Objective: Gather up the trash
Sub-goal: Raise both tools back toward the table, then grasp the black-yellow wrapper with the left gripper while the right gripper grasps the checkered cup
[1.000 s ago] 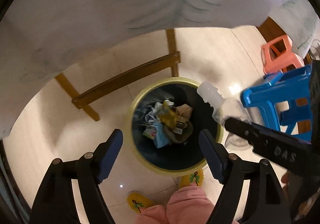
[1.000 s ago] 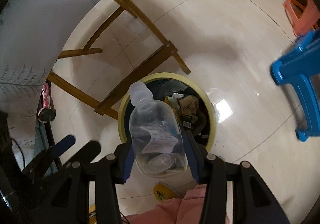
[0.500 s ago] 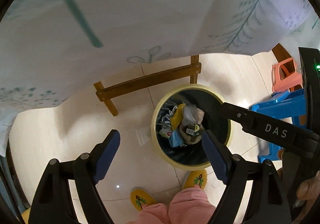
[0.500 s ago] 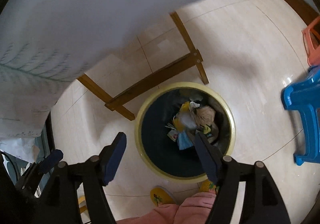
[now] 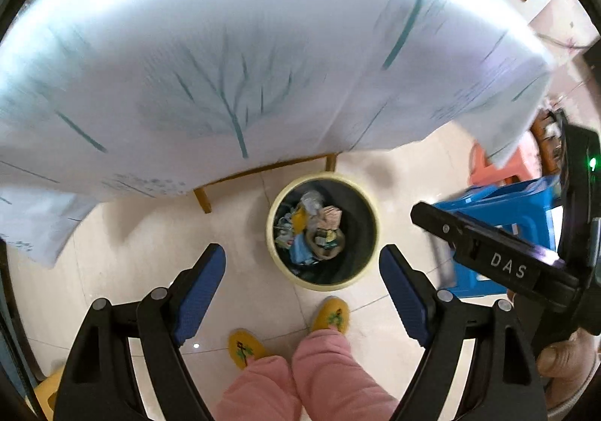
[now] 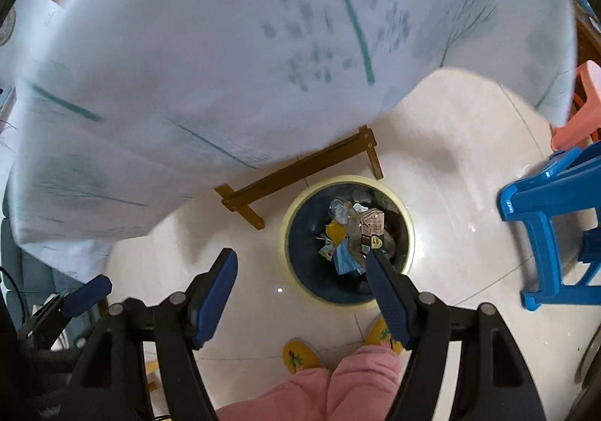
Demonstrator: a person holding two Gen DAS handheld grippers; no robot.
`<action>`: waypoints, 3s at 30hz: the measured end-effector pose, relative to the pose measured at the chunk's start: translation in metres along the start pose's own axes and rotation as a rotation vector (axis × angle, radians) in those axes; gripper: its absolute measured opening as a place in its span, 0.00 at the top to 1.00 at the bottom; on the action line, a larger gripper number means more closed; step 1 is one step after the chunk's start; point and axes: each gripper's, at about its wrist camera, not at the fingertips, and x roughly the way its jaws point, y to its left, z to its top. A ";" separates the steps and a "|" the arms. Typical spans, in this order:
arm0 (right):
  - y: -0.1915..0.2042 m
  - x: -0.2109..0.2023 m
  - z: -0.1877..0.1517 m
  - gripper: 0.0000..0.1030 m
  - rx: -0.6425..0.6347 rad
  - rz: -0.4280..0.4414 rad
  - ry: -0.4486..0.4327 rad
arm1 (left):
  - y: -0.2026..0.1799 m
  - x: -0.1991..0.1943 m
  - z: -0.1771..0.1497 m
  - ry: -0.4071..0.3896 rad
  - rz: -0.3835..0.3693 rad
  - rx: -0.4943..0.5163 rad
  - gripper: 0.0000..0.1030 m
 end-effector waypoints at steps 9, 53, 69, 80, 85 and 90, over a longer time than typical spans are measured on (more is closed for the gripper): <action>0.036 -0.127 0.009 0.31 -0.095 -0.003 -0.106 | -0.016 -0.131 0.035 -0.182 -0.054 0.006 0.20; 0.191 -0.233 0.169 0.48 -0.632 0.129 -0.355 | 0.066 -0.269 0.171 -0.478 0.133 -0.283 0.21; 0.295 -0.113 0.381 0.53 -0.469 0.138 -0.178 | 0.181 -0.160 0.413 -0.310 0.097 -0.187 0.21; 0.332 0.017 0.474 0.52 -0.479 0.000 -0.033 | 0.208 -0.064 0.478 -0.134 0.030 -0.181 0.21; 0.340 0.049 0.485 0.52 -0.523 0.010 0.023 | 0.214 -0.042 0.487 -0.098 -0.007 -0.188 0.21; 0.356 0.058 0.484 0.50 -0.593 0.043 0.065 | 0.214 -0.028 0.494 -0.065 -0.090 -0.198 0.40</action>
